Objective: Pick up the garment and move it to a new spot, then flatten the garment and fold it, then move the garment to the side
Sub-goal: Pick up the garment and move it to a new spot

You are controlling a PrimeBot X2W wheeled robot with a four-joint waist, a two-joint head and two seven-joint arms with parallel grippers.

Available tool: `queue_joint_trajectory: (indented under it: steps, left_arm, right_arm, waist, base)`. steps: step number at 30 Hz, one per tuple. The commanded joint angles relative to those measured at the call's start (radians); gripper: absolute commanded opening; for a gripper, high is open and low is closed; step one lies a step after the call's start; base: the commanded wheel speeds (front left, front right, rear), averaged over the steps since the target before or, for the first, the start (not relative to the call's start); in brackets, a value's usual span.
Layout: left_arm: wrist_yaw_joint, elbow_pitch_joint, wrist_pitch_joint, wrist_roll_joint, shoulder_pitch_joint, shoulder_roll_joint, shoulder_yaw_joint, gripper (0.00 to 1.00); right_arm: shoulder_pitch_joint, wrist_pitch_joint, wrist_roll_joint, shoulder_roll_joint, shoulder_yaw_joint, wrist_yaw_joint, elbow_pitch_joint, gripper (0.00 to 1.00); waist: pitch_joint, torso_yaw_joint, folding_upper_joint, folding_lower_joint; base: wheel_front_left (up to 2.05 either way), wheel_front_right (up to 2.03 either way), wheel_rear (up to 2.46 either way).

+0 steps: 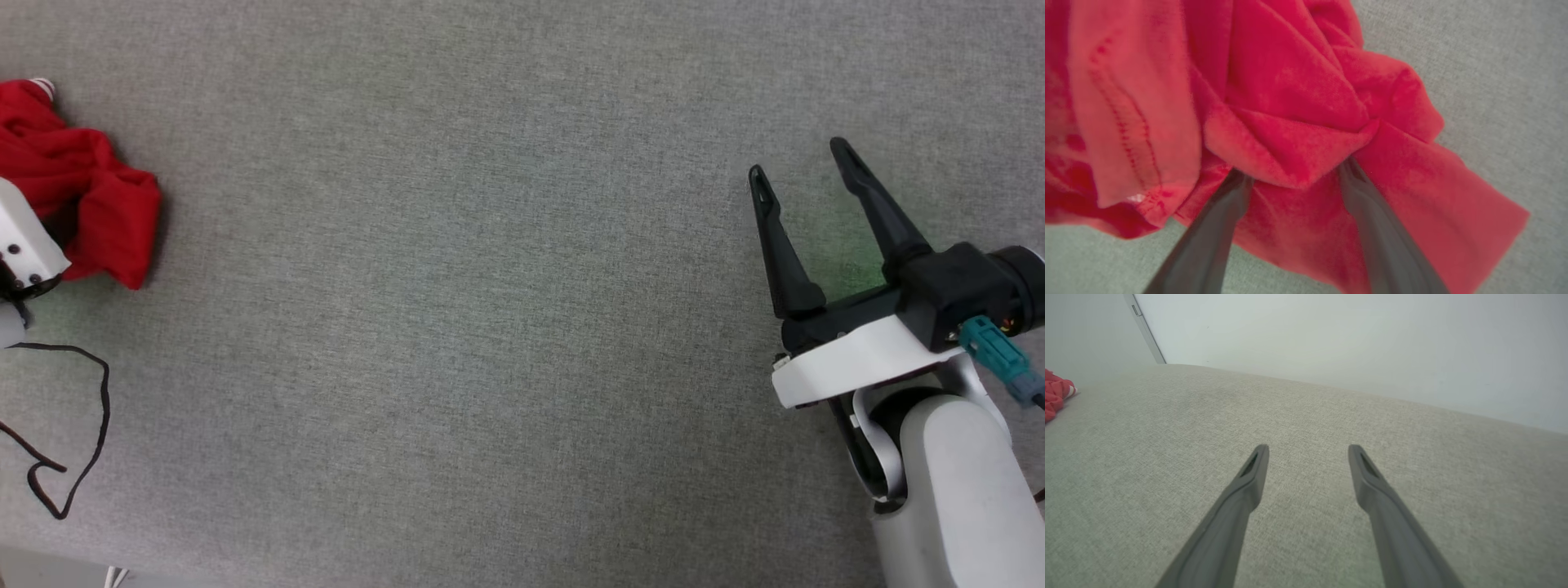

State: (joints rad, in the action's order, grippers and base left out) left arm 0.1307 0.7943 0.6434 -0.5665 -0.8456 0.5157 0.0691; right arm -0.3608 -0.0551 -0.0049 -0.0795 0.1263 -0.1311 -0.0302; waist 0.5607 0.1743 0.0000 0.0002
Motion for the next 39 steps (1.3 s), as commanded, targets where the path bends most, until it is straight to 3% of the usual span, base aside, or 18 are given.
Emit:
queue_joint_trajectory:
  steps: [1,3,4,5,12,23,31,39]
  left_arm:
    - [-0.001,0.044,0.033,-0.007,0.036,-0.032,-0.017,1.00]
    - [-0.001,0.059,0.038,-0.015,0.038,-0.035,-0.018,0.35]
    - [-0.003,0.061,0.026,-0.011,0.038,-0.033,-0.019,0.11]
    - [-0.003,0.065,0.022,-0.010,0.038,-0.032,-0.020,0.00]
    - [-0.028,0.049,-0.071,0.026,0.005,0.010,-0.025,0.00]
    - [-0.067,-0.017,-0.400,0.114,-0.046,0.029,-0.048,0.00]
    - [-0.079,-0.076,-0.651,0.177,-0.008,-0.027,-0.095,0.00]
    - [-0.079,-0.189,-0.736,0.184,0.092,-0.138,-0.157,0.00]
  right_arm:
    - [-0.019,-0.003,-0.004,-0.007,0.003,0.001,-0.003,1.00]
    - [-0.022,-0.004,-0.001,-0.008,0.003,0.001,-0.003,1.00]
    - [-0.023,-0.005,0.000,-0.009,0.002,0.001,-0.002,1.00]
    - [-0.023,-0.005,0.000,-0.009,0.001,0.001,0.000,1.00]
    - [0.005,-0.015,0.004,-0.003,-0.010,0.001,0.023,1.00]
    - [0.086,-0.040,0.032,0.019,-0.033,0.001,0.071,1.00]
    - [0.166,-0.037,0.051,0.028,-0.066,0.001,0.081,1.00]
    - [0.242,-0.022,0.065,0.030,-0.083,0.001,0.072,1.00]
  waist:
    - [0.007,-0.005,0.0000,-0.0002]
    - [0.007,-0.006,0.0000,-0.0002]
    - [0.006,-0.005,0.0000,-0.0002]
    - [0.002,-0.005,0.0000,-0.0002]
    - [-0.063,0.010,0.0000,-0.0002]
    - [-0.267,0.024,0.0000,-0.0002]
    - [-0.413,-0.009,0.0000,-0.0002]
    - [-0.514,-0.089,0.0000,-0.0002]
  base:
    - [0.00,0.00,0.00]
    - [0.00,0.00,0.00]
    - [0.00,0.00,0.00]
    - [0.00,0.00,0.00]
    - [0.00,0.00,0.00]
    - [0.00,0.00,0.00]
    - [0.00,0.00,0.00]
    - [0.00,0.00,0.00]
